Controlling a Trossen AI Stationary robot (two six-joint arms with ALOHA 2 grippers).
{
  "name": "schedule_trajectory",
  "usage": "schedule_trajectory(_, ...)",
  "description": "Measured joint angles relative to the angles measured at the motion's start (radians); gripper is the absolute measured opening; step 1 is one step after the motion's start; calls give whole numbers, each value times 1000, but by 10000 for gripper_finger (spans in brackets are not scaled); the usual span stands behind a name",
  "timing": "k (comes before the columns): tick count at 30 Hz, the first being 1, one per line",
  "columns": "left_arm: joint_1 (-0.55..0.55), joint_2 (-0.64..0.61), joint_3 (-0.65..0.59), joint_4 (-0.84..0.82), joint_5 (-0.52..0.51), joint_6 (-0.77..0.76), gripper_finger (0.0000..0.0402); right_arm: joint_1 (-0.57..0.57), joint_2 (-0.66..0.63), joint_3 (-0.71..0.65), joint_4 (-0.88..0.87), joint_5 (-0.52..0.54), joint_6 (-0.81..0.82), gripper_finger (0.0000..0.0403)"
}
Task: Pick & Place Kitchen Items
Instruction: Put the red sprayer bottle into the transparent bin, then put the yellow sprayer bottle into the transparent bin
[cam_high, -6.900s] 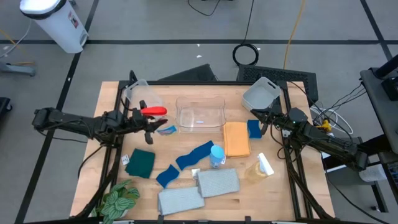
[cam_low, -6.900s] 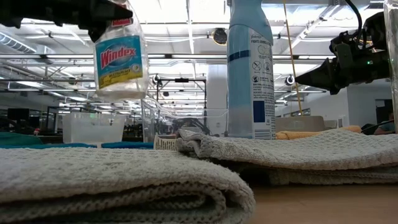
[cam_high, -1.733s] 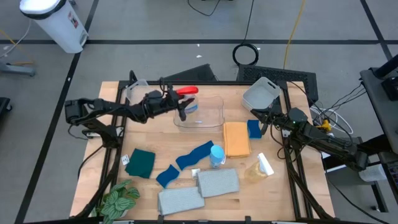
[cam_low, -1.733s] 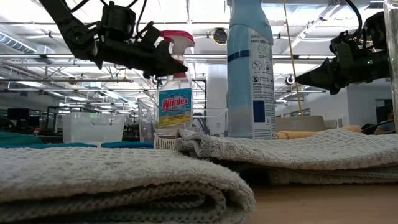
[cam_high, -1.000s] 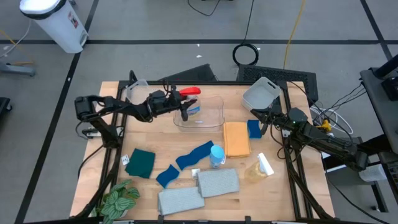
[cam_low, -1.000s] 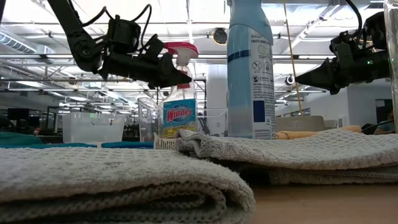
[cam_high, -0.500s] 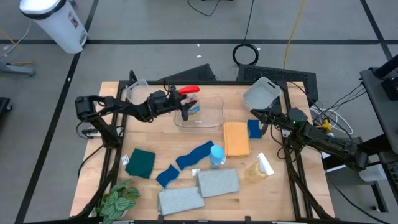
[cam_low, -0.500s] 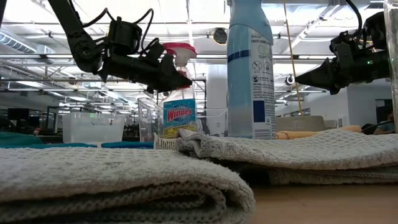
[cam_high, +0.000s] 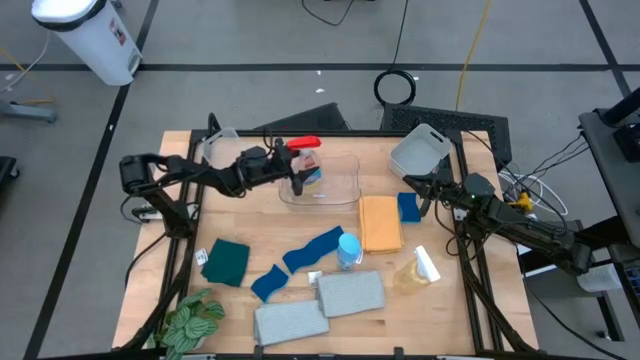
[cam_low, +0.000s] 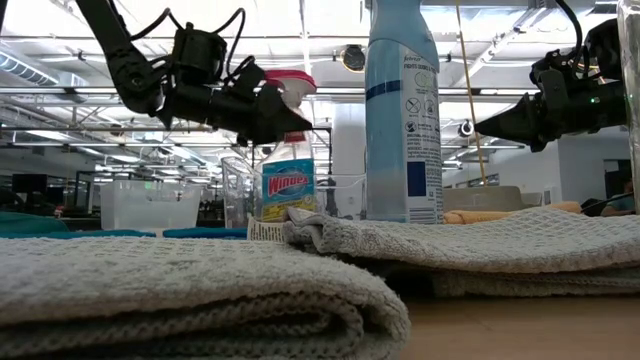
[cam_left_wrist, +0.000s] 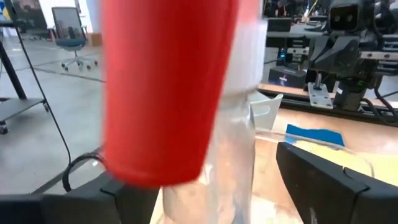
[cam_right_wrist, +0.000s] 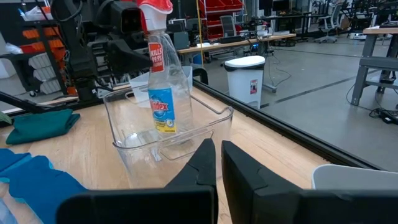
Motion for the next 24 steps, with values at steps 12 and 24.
schedule_trajectory(12,-1,-147,0,-141,-30,68,304,0,0,0,0,0,0,4)
schedule_trajectory(24,0,-323,0,-381,-71,71,308,0,0,0,0,0,0,4)
